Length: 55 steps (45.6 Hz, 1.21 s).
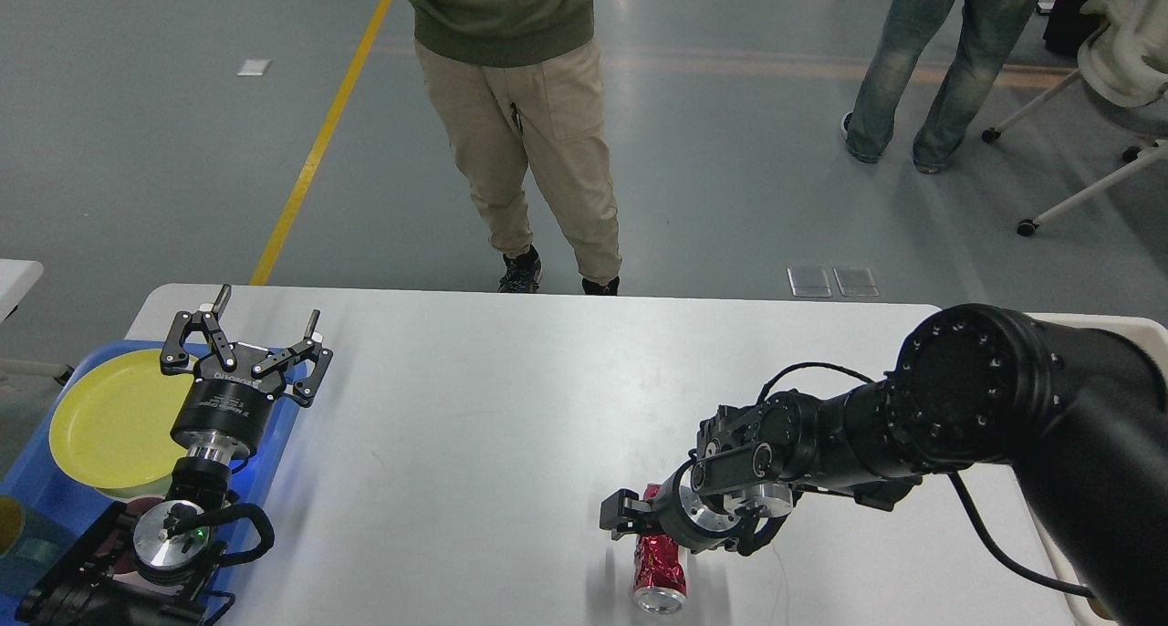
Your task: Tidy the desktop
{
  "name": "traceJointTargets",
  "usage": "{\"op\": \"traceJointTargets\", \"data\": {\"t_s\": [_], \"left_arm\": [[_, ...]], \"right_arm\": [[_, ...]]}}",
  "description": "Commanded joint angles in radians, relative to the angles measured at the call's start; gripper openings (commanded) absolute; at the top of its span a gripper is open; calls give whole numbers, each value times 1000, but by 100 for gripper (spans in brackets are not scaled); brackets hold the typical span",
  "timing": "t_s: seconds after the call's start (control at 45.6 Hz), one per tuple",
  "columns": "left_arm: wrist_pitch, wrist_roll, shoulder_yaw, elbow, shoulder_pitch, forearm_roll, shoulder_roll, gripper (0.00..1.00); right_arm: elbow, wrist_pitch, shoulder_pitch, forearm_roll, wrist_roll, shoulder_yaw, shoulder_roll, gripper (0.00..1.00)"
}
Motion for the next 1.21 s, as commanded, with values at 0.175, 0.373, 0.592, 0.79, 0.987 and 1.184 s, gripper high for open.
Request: {"op": "traceJointTargets", "data": {"t_s": [0.175,0.373,0.592,0.79,0.987,1.184], "left_arm": [[0,0,0,0,0,0,0,96],[0,0,0,0,0,0,0,96],[0,0,0,0,0,0,0,96],[0,0,0,0,0,0,0,96],[0,0,-2,0,2,0,0,96],[0,0,-2,0,0,0,0,96]], "right_arm": [[-15,-8,-28,-7,0,1,2,91],[-55,-8,-60,-9,2,-1,12,90],[-52,-4,-63,-9,2,1,12,54],[-41,4,-56,-1,2,2,4,12],[-23,-4,-46,0,-2,-1,-2,0],[-15,-4,-40,2,-35,1,-7,0]]}}
